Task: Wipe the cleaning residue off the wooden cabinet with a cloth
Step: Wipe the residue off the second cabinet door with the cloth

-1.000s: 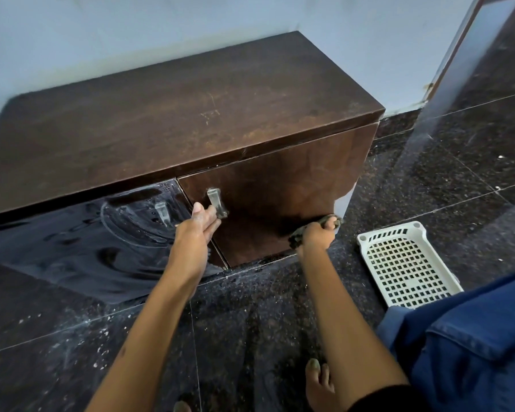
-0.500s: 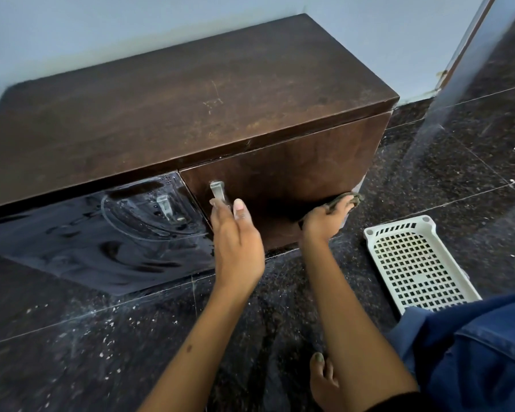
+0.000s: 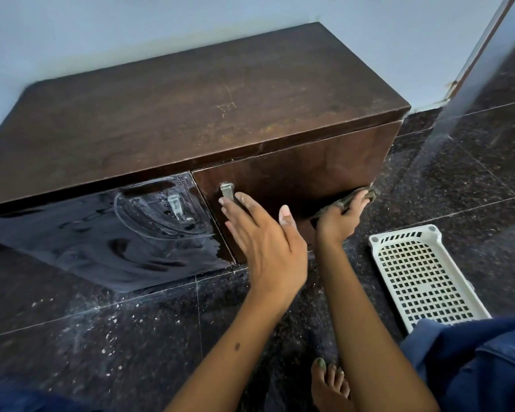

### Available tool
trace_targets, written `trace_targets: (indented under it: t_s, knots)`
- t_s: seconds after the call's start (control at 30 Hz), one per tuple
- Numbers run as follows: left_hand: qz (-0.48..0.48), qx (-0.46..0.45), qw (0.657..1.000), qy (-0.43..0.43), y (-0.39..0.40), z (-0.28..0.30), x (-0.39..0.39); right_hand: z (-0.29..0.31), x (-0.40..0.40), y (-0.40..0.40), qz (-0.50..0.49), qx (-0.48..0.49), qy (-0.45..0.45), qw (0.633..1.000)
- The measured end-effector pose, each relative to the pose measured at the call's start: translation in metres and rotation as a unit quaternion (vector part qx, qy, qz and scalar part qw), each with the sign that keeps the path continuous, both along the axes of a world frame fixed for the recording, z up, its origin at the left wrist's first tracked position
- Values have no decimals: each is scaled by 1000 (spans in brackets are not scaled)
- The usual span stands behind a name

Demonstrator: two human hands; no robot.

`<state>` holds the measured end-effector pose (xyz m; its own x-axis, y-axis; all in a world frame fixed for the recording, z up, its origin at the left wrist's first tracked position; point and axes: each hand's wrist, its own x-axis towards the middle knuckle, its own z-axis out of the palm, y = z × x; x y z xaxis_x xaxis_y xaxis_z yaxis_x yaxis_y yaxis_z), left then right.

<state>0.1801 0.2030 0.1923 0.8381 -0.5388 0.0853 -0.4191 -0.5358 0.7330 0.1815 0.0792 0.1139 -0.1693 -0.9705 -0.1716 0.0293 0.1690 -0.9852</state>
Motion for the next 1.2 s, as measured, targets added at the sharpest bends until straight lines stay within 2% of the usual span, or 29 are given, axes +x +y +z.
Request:
trace_targets:
  t_s: [0.07, 0.1, 0.17, 0.23, 0.37, 0.4, 0.47, 0.53, 0.57, 0.73, 0.87, 0.93, 1.0, 1.07, 1.2]
  knots:
    - [-23, 10, 999, -38, 2, -2, 0, 0, -5, -7, 0, 58, -15, 998]
    - [-29, 17, 998, -49, 4, -2, 1, 3, -5, -6, -2, 53, -14, 998]
    - [-36, 31, 996, -73, 6, -1, 2, 12, 1, 3, -5, -16, 0, 1000]
    - [-53, 66, 987, -134, 8, 0, 2, 15, 8, 14, -11, -84, 19, 996]
    - [-123, 176, 931, -295, 10, -4, 11, 10, 8, 18, -19, -128, 41, 991]
    - [-136, 200, 918, -316, 12, -5, 17, 6, 5, 14, -11, -118, 39, 992]
    - [-147, 239, 897, -341, 16, -7, 30, 0, -4, 0, -3, -37, 15, 999]
    - [-154, 264, 882, -360, 20, -7, 40, -4, -10, -11, -1, 53, -12, 999]
    - [-156, 269, 878, -365, 22, -7, 42, -2, -10, -11, -1, 68, -12, 998]
    - [-155, 260, 878, -372, 23, -8, 41, 16, 13, 20, -23, -69, 21, 997]
    - [-155, 247, 882, -371, 23, -7, 42, 10, 14, 22, -22, -89, 16, 996]
    - [-158, 245, 880, -376, 22, -6, 42, 3, 6, 4, -32, -7, -13, 999]
    - [-159, 244, 877, -382, 22, -4, 44, -1, -3, -18, -43, 127, -73, 988]
    - [-161, 242, 876, -386, 24, -3, 45, 0, -5, -26, -40, 168, -94, 980]
    - [-158, 237, 878, -385, 26, -5, 46, 12, 15, -2, -54, 6, -22, 998]
